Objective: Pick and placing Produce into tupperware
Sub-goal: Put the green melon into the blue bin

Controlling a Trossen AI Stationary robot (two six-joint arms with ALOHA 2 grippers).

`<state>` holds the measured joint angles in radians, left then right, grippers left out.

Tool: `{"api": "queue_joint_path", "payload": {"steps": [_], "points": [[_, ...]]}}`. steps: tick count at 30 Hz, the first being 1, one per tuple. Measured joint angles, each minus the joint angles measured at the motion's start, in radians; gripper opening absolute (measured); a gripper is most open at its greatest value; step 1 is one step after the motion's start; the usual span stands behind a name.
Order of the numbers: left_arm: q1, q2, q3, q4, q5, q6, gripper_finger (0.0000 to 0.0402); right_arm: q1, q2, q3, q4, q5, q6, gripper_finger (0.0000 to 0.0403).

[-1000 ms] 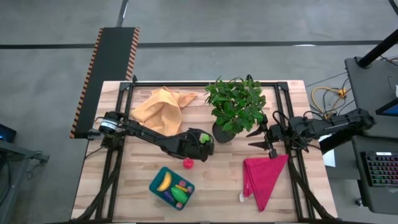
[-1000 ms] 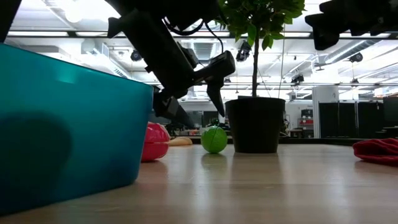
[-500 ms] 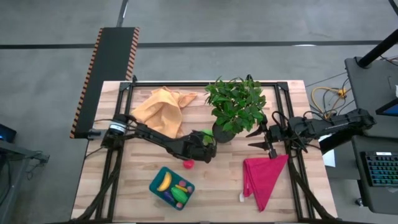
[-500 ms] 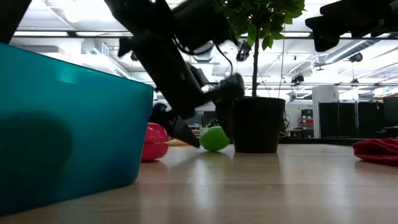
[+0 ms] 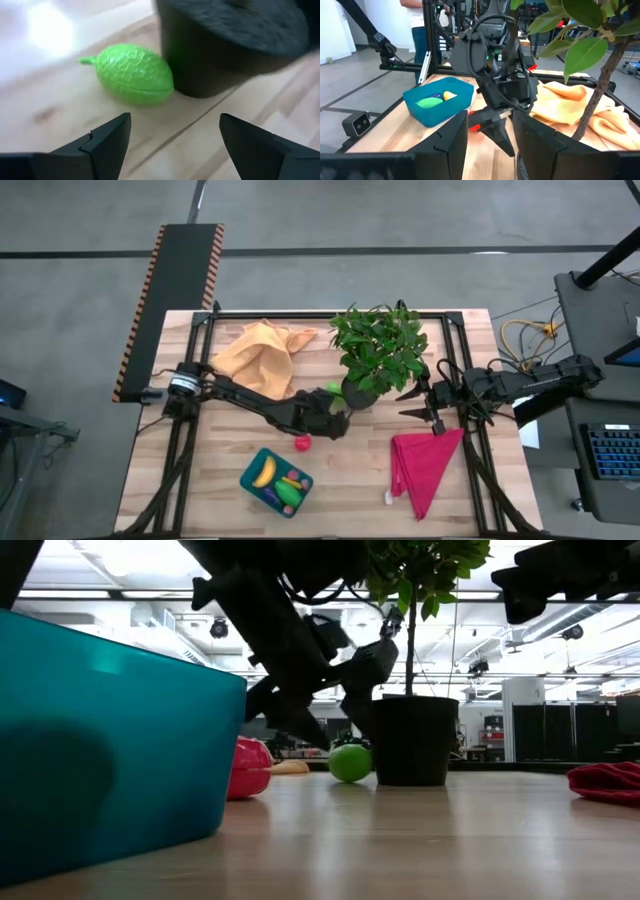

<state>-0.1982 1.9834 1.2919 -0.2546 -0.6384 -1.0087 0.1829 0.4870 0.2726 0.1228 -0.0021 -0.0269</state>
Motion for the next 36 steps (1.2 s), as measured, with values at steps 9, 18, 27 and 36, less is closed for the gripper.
{"api": "queue_joint_path", "payload": {"steps": [9,18,27,36], "points": [[0.000,-0.032,-0.005,-0.007,0.064,0.626,0.0289,0.000,0.000,0.000,-0.008,0.002,0.000,0.0157],[-0.002,-0.042,-0.006,-0.050,0.068,0.914,0.0289,0.000,0.000,0.000,-0.006,0.004,-0.050,0.0153],[0.007,-0.042,-0.006,-0.048,-0.034,0.715,0.0290,0.000,0.000,0.000,0.083,0.004,-0.111,0.0154],[0.058,-0.042,-0.016,-0.041,0.078,0.839,0.0290,0.000,0.000,0.000,0.123,0.005,-0.184,0.0144]]}}
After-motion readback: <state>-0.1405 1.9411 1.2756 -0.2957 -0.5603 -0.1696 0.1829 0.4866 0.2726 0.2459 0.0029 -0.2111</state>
